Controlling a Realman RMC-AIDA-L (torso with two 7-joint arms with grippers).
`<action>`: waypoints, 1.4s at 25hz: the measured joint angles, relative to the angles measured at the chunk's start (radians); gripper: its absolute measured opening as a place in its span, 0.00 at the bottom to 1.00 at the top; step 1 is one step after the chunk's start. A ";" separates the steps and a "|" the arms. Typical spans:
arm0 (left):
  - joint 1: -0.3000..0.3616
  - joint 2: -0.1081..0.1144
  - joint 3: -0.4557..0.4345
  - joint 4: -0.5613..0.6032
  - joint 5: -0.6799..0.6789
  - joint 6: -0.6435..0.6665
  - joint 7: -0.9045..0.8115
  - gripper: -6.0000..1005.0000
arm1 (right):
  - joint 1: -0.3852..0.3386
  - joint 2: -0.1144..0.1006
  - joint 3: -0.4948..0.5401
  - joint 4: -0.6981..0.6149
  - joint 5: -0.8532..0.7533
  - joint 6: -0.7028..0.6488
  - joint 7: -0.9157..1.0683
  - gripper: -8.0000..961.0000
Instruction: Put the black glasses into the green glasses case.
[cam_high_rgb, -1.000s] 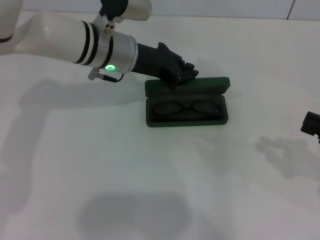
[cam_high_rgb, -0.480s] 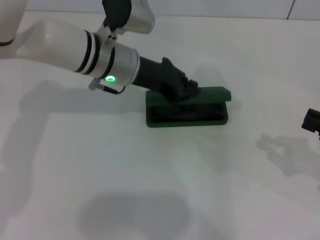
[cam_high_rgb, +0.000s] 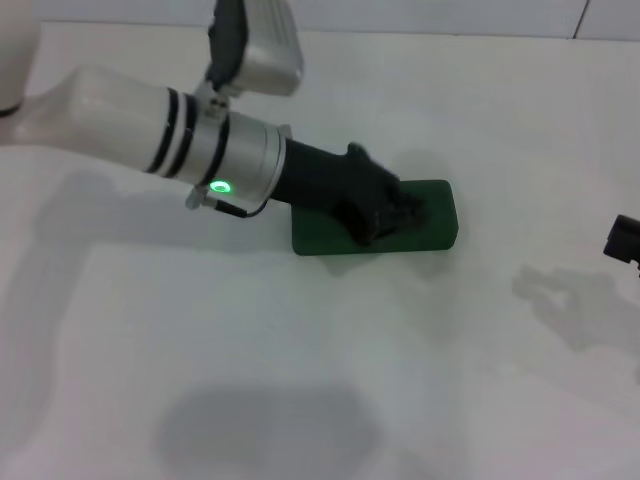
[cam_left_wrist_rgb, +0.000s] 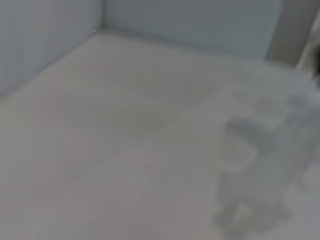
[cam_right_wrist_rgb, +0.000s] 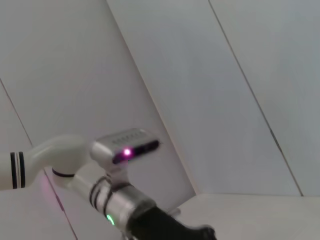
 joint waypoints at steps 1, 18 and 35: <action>0.023 0.001 0.000 0.048 -0.024 0.048 -0.002 0.16 | 0.000 -0.002 -0.005 -0.001 -0.002 -0.005 -0.004 0.30; 0.363 0.077 -0.108 0.235 -0.370 0.594 0.152 0.59 | 0.141 0.016 -0.204 -0.048 0.089 -0.200 -0.056 0.57; 0.377 0.081 -0.191 0.097 -0.376 0.672 0.277 0.62 | 0.225 0.018 -0.241 -0.038 0.100 -0.144 -0.039 0.67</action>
